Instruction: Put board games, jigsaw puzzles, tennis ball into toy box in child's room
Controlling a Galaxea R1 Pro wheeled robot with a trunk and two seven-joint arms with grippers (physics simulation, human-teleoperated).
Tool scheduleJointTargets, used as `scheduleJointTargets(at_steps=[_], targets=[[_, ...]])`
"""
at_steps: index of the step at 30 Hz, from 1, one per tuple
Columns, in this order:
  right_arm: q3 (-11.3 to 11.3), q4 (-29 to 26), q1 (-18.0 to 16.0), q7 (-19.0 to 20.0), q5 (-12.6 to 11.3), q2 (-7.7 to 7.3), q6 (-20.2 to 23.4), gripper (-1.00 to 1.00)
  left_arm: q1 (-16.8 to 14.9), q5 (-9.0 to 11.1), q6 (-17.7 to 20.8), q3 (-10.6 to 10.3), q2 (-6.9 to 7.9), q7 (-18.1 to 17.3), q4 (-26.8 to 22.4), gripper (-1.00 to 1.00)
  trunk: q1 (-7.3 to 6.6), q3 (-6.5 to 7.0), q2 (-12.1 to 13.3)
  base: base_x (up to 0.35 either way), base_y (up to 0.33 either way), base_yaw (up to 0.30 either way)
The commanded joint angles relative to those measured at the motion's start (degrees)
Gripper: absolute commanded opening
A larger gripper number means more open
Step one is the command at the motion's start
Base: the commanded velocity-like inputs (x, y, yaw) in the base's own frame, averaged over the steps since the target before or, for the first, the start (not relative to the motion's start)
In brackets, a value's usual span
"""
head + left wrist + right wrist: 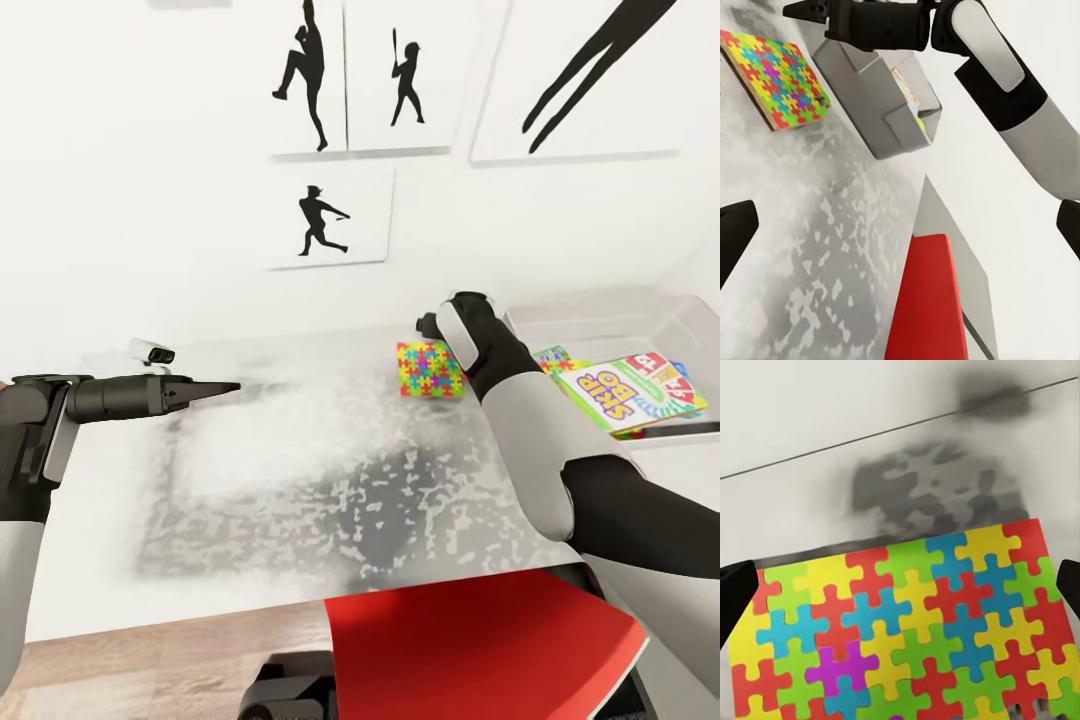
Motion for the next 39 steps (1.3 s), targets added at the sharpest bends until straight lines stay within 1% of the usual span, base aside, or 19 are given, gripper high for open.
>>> scheduleJointTargets(at_steps=[1,35,37,39], targets=[[0.3,-0.1,0.0,-0.5,-0.6,-0.04,0.2,1.00,0.0,0.0,0.6,0.0,0.02,-0.2,0.0,1.00,0.03,-0.11,-0.1,0.000,0.000,0.000],[0.0,-0.3,-0.4,-0.5,-1.3,-0.16,0.1,1.00,0.0,0.0,0.6,0.0,0.02,-0.2,0.0,1.00,0.03,-0.19,-0.1,0.000,0.000,0.000],[-0.1,-0.3,-0.4,-0.5,-1.3,-0.36,-0.1,1.00,0.0,0.0,0.6,0.0,0.02,-0.2,0.0,1.00,0.03,-0.19,-0.1,0.000,0.000,0.000],[-0.1,-0.3,-0.4,-0.5,-1.4,-0.85,-0.2,1.00,0.0,0.0,0.6,0.0,0.02,-0.2,0.0,1.00,0.03,-0.19,-0.1,0.000,0.000,0.000]])
